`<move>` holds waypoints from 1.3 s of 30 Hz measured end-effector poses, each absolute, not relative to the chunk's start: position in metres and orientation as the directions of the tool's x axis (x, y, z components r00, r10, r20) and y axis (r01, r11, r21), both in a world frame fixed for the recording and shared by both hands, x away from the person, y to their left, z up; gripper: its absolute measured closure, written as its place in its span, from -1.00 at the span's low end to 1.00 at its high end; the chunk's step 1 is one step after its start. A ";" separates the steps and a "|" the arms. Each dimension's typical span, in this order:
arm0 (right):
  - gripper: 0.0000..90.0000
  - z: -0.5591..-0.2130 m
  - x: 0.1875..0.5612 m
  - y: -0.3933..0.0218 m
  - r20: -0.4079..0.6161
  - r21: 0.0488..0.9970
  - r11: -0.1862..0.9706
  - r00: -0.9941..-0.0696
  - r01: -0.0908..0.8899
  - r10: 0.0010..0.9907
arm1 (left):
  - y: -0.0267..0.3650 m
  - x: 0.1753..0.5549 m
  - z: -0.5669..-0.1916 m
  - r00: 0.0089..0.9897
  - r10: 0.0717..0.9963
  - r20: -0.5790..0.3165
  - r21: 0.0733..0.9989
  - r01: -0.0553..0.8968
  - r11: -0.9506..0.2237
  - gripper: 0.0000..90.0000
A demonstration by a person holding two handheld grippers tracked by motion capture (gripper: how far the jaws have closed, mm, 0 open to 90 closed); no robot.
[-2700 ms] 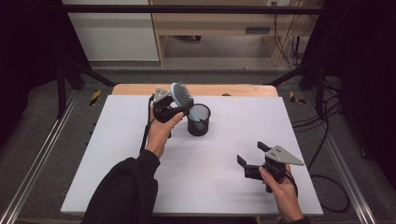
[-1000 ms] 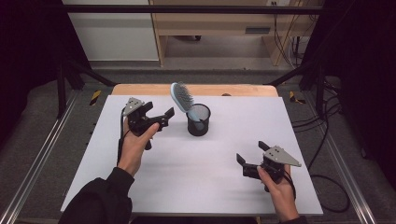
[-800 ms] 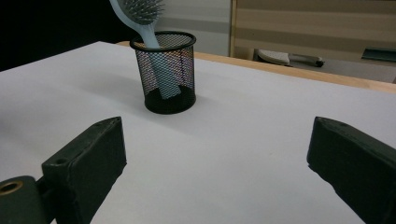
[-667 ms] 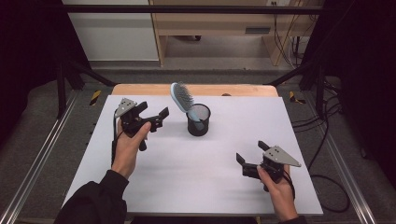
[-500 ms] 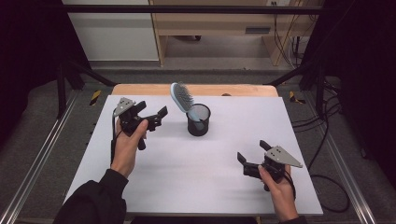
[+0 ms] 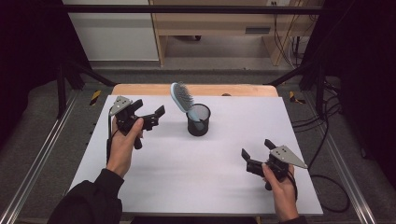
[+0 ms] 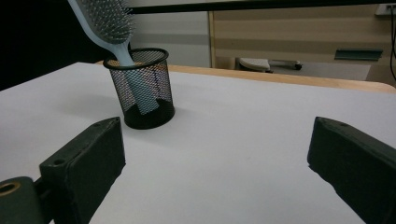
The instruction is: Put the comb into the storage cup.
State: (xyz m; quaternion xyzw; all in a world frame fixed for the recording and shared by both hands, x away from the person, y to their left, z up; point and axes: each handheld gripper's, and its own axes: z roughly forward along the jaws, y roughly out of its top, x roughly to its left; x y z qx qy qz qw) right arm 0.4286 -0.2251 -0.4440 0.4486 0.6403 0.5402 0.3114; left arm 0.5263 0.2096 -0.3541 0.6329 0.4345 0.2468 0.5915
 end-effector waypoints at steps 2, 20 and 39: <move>-0.90 -0.444 0.429 -0.225 0.086 0.971 0.015 -0.404 0.240 0.911 | 0.211 0.526 -0.352 0.501 0.843 -0.198 0.964 0.255 0.075 -0.95; -0.89 -0.448 0.431 -0.226 0.099 0.954 0.040 -0.441 0.296 0.892 | 0.242 0.516 -0.356 0.477 0.865 -0.157 0.973 0.224 0.053 -0.95; -0.87 -0.439 0.428 -0.215 0.086 0.951 0.086 -0.519 0.298 0.851 | 0.295 0.469 -0.349 0.475 0.878 -0.059 0.989 0.147 -0.013 -0.96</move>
